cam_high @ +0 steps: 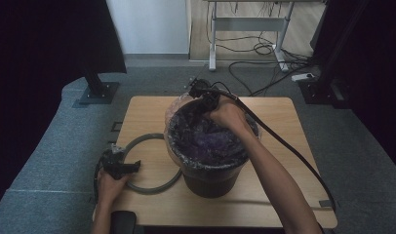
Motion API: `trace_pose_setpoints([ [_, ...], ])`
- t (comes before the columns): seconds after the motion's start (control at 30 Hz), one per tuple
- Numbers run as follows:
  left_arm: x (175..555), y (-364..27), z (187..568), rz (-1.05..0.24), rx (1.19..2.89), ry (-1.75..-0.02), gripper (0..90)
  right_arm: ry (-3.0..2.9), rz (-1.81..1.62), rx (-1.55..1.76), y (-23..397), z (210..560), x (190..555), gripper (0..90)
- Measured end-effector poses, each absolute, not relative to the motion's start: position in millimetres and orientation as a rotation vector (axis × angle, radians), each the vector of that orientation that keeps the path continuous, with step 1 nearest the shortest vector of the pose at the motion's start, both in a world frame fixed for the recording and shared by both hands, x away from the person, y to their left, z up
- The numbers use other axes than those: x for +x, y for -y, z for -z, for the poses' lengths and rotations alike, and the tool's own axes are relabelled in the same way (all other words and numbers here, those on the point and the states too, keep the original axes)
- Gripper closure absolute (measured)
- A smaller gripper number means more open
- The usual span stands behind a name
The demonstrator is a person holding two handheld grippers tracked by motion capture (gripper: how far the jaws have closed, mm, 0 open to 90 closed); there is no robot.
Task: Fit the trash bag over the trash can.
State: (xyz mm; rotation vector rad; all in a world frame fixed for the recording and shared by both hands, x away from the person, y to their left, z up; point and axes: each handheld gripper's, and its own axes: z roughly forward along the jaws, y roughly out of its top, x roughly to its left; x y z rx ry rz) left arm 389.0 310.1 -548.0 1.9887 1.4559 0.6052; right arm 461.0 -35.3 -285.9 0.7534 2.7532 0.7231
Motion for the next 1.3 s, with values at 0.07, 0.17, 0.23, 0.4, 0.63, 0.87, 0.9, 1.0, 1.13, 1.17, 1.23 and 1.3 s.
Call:
trace_pose_setpoints([
  [0.07, 389, -310, 548, -0.605, 1.989, -1.456, 0.0, -2.762, -0.711, 0.747, 33, 290, 462, 87.4],
  [0.17, 389, -310, 548, -0.605, 1.989, -1.455, 0.0, -2.786, -0.673, 0.73, 30, 297, 462, 87.9],
  [0.23, 389, -310, 548, -0.605, 1.989, -1.456, 0.0, -2.795, -0.651, 0.729, 29, 302, 463, 89.0],
  [0.4, 389, -310, 548, -0.605, 1.989, -1.456, 0.0, -2.814, -0.605, 0.708, 28, 308, 462, 84.7],
  [0.63, 389, -310, 548, -0.605, 1.989, -1.456, 0.0, -2.875, -0.683, 0.667, 31, 288, 447, 51.5],
  [0.87, 389, -310, 548, -0.605, 1.989, -1.456, 0.0, -2.873, -0.817, 0.662, 31, 279, 442, 54.4],
  [0.9, 389, -310, 548, -0.605, 1.989, -1.456, 0.0, -2.873, -0.829, 0.659, 29, 280, 443, 56.1],
  [1.0, 389, -310, 548, -0.605, 1.989, -1.455, 0.0, -2.875, -0.867, 0.667, 22, 285, 447, 70.9],
  [1.13, 389, -310, 548, -0.605, 1.989, -1.455, 0.0, -2.878, -0.795, 0.649, 15, 298, 451, 89.2],
  [1.17, 389, -310, 548, -0.605, 1.99, -1.455, 0.0, -2.885, -0.777, 0.648, 14, 300, 452, 89.3],
  [1.23, 389, -310, 548, -0.605, 1.99, -1.455, 0.0, -2.913, -0.734, 0.642, 12, 306, 453, 89.4],
  [1.3, 389, -310, 548, -0.605, 1.99, -1.455, 0.0, -2.925, -0.673, 0.633, 10, 312, 453, 89.4],
])
